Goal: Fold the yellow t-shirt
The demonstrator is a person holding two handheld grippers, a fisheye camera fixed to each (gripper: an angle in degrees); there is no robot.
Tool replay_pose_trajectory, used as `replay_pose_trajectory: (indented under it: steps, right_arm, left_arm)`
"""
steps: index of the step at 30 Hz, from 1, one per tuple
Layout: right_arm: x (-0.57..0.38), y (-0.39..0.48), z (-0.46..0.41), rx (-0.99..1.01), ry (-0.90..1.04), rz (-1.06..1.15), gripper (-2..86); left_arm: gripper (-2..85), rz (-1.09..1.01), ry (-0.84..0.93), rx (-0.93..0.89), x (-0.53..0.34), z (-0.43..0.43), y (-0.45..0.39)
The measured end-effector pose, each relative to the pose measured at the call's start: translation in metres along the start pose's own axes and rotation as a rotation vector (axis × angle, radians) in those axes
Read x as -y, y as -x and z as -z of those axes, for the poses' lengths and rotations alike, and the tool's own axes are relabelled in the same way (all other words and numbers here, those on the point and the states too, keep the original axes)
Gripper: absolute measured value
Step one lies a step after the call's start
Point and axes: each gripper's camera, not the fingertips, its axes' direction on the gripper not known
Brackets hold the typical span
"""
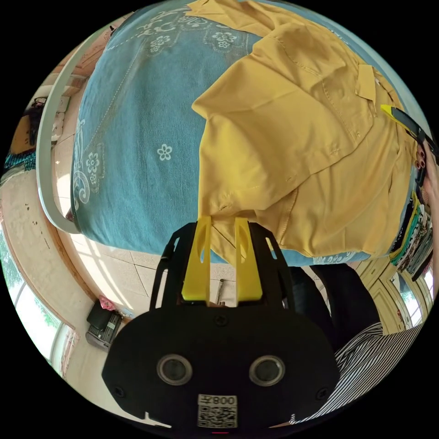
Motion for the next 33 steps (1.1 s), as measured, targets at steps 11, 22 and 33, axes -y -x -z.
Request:
replay_pose_trajectory:
  steps: [11,22,33]
  right_arm:
    - [0.042,0.018,-0.025,-0.031,0.030,-0.011,2.0]
    - [0.099,0.013,0.080,0.038,-0.181,0.081,0.4]
    - [0.183,-0.007,0.119,-0.150,-0.076,0.124,0.4]
  left_arm:
    - [0.6,-0.030,-0.032,-0.029,-0.027,0.025,-0.010]
    - [0.2,-0.229,-0.189,-0.217,-0.078,0.117,-0.033]
    - [0.3,-0.557,-0.049,-0.620,-0.070,0.107,-0.152]
